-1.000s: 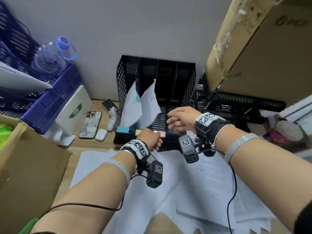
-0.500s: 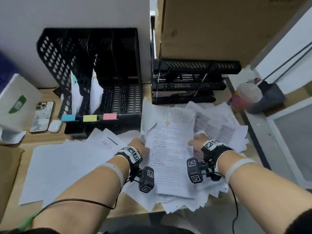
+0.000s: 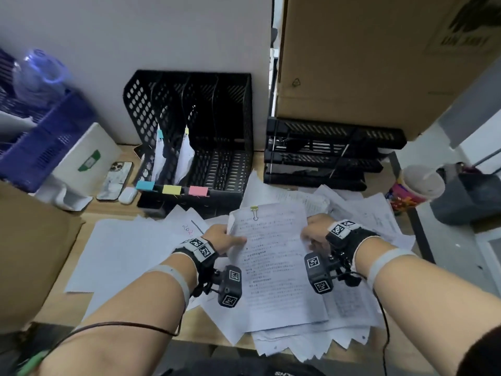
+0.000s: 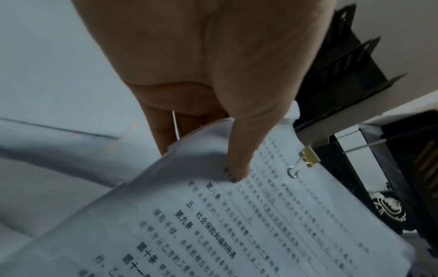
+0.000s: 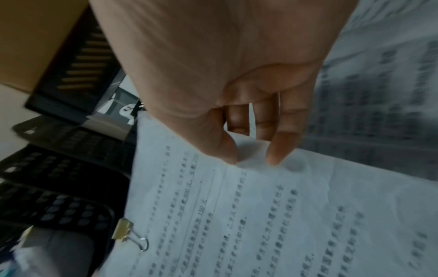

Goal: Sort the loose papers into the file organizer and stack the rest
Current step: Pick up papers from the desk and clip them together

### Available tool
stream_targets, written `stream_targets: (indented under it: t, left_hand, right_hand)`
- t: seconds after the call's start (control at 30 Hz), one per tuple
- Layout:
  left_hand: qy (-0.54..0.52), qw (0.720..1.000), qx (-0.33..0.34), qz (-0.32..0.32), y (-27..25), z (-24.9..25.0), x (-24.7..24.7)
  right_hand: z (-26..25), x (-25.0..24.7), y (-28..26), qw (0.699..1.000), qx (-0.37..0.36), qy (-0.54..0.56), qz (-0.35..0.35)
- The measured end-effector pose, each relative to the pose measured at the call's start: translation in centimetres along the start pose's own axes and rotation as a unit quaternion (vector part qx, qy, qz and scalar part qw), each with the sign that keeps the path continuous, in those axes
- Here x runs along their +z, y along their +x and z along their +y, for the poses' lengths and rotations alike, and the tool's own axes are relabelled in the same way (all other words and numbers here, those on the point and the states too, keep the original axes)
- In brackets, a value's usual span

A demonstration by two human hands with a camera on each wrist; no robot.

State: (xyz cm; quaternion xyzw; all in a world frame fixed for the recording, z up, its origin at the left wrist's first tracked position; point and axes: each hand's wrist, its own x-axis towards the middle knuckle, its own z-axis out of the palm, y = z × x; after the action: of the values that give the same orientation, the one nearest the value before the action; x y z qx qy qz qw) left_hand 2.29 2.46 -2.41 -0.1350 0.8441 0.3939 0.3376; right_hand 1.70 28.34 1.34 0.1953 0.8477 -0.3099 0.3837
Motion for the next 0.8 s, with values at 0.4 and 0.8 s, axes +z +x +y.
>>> stream_targets:
  t: [0.4, 0.8]
  left_hand:
    - [-0.075, 0.989, -0.014, 0.126, -5.2, -4.4, -7.8]
    - [-0.08, 0.967, 0.14, 0.195, -7.2, -1.8, -13.0]
  right_hand:
    - [-9.5, 4.7, -1.6, 0.986, -0.124, 0.114, -0.02]
    - [-16.8, 8.9, -7.4, 0.974, -0.185, -0.032, -0.124]
